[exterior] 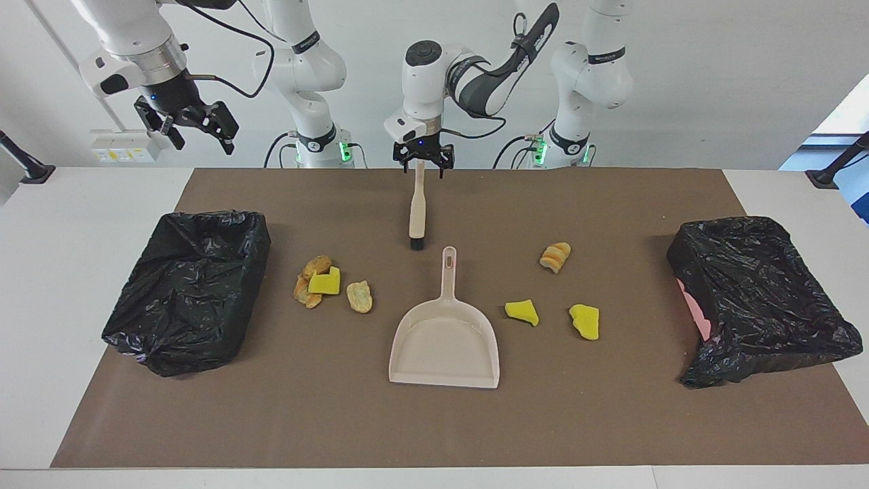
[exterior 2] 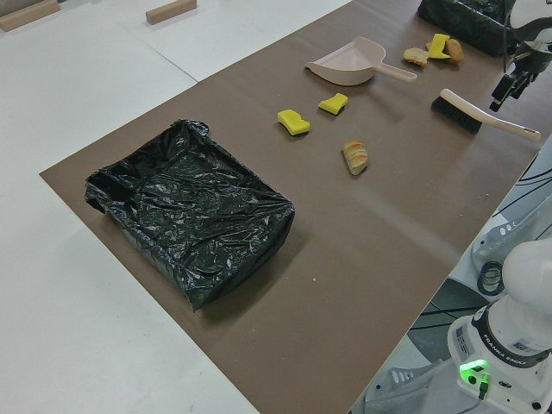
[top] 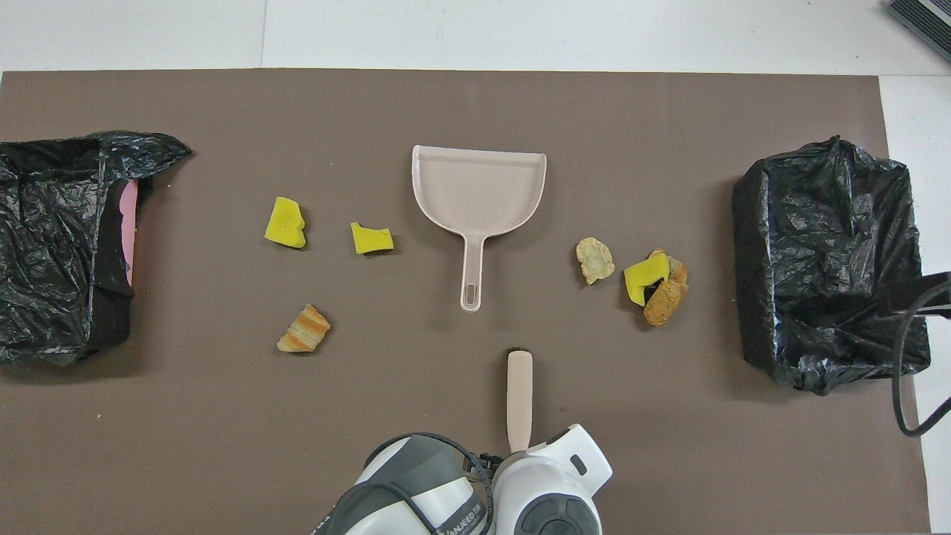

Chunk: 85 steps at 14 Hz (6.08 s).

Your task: Sweep and dump trash in bin

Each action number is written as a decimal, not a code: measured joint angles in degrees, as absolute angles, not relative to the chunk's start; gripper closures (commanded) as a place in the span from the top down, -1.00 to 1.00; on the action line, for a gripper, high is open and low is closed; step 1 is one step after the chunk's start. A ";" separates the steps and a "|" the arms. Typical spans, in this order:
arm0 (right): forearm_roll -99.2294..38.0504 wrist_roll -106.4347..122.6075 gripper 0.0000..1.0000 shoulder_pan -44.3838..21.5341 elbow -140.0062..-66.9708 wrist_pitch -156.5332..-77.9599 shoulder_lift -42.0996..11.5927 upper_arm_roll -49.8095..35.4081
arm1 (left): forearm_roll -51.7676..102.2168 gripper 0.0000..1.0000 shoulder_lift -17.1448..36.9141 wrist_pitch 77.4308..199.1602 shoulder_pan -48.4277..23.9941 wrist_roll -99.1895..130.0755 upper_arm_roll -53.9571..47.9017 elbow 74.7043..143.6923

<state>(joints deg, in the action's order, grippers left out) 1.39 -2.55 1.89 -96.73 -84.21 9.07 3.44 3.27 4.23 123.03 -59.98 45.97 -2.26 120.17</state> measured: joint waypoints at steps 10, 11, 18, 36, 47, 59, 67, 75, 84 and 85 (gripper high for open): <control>1.39 -2.54 1.00 1.90 -96.94 -84.21 9.14 3.52 | 5.22 0.51 8.46 123.13 -65.56 46.58 -2.23 120.24; 1.39 -2.54 1.00 1.90 -96.97 -84.21 9.14 3.52 | 5.24 0.31 8.46 123.10 -65.57 46.58 -2.19 120.24; 1.39 -2.54 1.00 1.90 -97.14 -84.21 9.17 3.52 | 5.29 -1.00 7.61 118.52 -64.58 47.37 -0.52 119.92; 0.17 -22.48 1.00 -13.16 -101.22 -98.14 1.01 1.71 | -2.69 -1.00 1.37 109.88 -39.76 43.08 0.42 119.57; -4.74 -41.21 1.00 -27.02 -94.30 -116.69 -22.22 -0.60 | -7.77 -1.00 6.55 112.41 -19.02 22.90 0.67 115.66; 1.63 -41.38 -1.00 -32.64 -89.55 -119.02 -29.64 -0.60 | -7.94 -1.00 9.89 108.34 -7.59 -6.83 0.20 112.94; 0.65 -26.26 -1.00 -31.90 -88.47 -116.85 -27.98 -0.39 | -5.44 -1.00 9.34 108.32 -14.69 -11.66 -1.54 113.43; 0.07 18.25 -1.00 -24.63 -102.83 -107.69 -10.47 -0.40 | -5.32 -1.00 3.75 98.77 -21.39 -16.21 -1.33 113.12; 3.49 49.66 -1.00 -24.61 -114.54 -118.78 -9.99 -0.51 | -5.26 -1.00 -5.48 92.83 -21.01 20.33 -0.20 120.86; 3.64 49.66 -1.00 -25.70 -114.56 -119.91 -10.70 -0.52 | -5.25 -1.00 -6.46 92.84 -20.95 23.64 -0.17 123.20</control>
<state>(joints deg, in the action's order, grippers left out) 3.64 49.66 -25.70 -114.56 -119.91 -10.70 -0.52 -5.25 -6.46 92.84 -20.95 23.64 -0.17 123.20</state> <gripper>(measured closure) 0.670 0.727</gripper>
